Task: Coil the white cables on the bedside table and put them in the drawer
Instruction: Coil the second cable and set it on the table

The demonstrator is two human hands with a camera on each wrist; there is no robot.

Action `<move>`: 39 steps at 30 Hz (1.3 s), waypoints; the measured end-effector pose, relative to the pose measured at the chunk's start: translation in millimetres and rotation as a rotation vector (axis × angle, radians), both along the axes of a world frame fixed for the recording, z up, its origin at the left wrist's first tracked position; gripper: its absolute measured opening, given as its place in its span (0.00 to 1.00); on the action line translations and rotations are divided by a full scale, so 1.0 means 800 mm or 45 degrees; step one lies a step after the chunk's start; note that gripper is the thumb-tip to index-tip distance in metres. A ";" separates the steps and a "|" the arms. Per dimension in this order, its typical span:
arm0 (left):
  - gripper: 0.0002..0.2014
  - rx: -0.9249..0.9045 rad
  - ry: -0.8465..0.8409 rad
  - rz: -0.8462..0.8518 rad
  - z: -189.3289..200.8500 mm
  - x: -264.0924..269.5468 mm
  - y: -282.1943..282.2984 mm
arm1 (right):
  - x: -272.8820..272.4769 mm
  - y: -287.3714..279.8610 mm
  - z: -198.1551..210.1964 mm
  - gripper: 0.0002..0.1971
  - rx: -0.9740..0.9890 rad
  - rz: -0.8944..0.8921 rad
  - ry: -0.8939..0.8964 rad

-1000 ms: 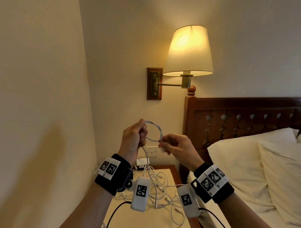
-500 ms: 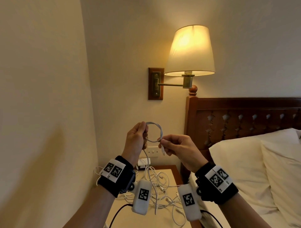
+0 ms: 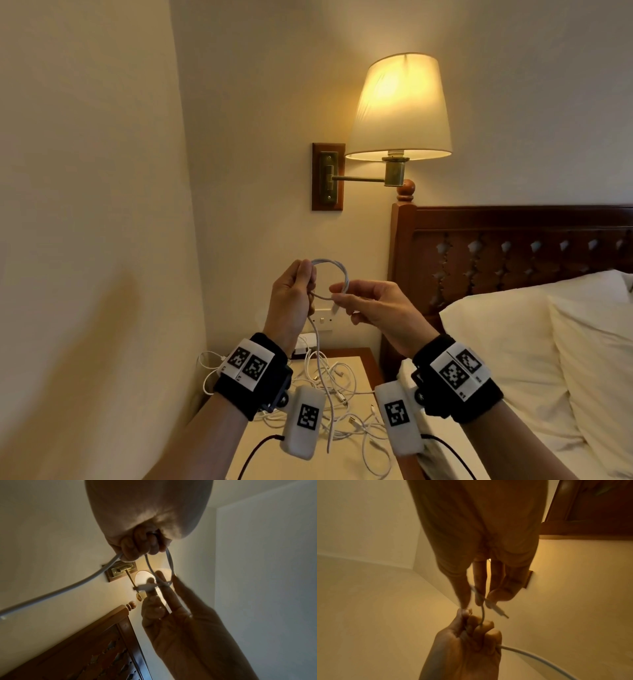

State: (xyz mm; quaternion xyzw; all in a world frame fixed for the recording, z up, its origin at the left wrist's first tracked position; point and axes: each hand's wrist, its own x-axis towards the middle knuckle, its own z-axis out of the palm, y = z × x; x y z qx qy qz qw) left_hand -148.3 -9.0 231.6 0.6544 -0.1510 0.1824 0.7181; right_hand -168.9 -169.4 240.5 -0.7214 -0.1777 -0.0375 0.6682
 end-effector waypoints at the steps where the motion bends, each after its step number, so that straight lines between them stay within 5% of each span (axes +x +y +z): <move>1: 0.18 0.015 0.007 -0.003 0.001 0.000 -0.001 | 0.000 0.003 0.002 0.13 0.000 -0.024 -0.031; 5: 0.17 0.036 0.025 -0.042 0.004 -0.004 -0.004 | 0.001 0.010 0.007 0.18 0.181 -0.044 -0.081; 11: 0.16 0.075 -0.007 -0.105 0.006 -0.008 -0.003 | -0.007 0.015 0.010 0.14 0.703 0.405 0.185; 15: 0.15 0.239 -0.151 -0.020 -0.002 -0.006 0.008 | -0.006 0.008 0.013 0.12 0.809 0.448 0.227; 19: 0.13 0.354 -0.268 0.097 -0.039 0.008 0.029 | -0.002 -0.011 0.025 0.14 0.957 0.486 0.259; 22: 0.12 0.309 -0.121 0.078 -0.084 0.017 0.037 | -0.003 -0.027 0.039 0.15 0.986 0.464 0.233; 24: 0.12 0.369 -0.031 0.130 -0.104 0.017 0.035 | -0.003 -0.033 0.044 0.13 0.944 0.427 0.220; 26: 0.15 0.737 -0.052 0.103 -0.102 0.005 0.024 | -0.002 -0.035 0.041 0.12 0.825 0.365 0.198; 30: 0.19 1.341 -0.435 -0.041 -0.055 -0.035 -0.009 | -0.002 -0.034 0.028 0.13 0.419 0.146 0.002; 34: 0.16 1.349 -0.869 0.222 -0.012 -0.056 -0.016 | -0.007 -0.035 0.027 0.15 0.078 0.025 -0.229; 39: 0.11 1.206 -1.121 0.371 0.004 -0.043 -0.016 | -0.012 -0.034 0.024 0.16 -0.211 0.011 -0.342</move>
